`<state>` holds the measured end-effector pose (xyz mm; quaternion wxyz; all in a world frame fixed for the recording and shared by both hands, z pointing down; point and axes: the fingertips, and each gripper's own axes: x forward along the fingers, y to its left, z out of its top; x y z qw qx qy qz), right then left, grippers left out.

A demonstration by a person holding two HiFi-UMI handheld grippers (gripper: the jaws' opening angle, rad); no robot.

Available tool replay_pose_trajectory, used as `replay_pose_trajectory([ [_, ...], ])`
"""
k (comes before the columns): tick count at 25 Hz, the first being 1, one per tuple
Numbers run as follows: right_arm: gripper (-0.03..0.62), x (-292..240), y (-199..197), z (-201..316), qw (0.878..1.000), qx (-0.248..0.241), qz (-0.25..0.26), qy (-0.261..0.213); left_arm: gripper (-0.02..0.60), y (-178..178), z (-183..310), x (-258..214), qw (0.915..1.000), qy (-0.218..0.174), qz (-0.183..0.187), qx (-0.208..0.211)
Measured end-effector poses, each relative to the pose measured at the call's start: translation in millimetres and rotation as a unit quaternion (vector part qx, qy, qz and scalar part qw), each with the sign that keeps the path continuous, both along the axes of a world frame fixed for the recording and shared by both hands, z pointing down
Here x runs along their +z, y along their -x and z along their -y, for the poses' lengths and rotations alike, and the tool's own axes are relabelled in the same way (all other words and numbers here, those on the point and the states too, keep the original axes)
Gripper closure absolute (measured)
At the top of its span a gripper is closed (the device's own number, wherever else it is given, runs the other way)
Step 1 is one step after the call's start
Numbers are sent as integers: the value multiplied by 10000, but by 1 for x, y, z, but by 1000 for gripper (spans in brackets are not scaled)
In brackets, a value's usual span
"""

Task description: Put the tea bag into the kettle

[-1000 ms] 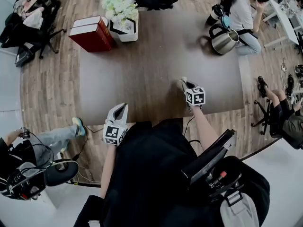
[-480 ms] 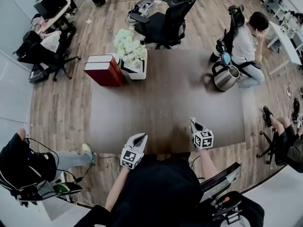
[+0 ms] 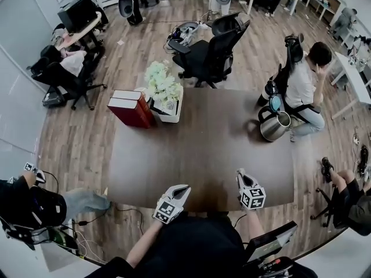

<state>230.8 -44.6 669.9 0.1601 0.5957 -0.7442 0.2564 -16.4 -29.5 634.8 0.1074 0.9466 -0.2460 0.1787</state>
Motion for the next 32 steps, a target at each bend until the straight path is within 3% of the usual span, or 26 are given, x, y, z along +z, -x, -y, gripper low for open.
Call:
replay_pose_trajectory([
  [10,576,-47,-38,-11,9989,151,56,-447,577,-54,-1,-13,9993,-45,29,363],
  [19,576,-70,-76,-31,9964,220,40,-813,577,-113,-6,-34,9972,-318,-29,676],
  [32,576,-64,-152,-43,9957,-81,-31,-924,577,-207,-28,-25,9978,-273,-62,594],
])
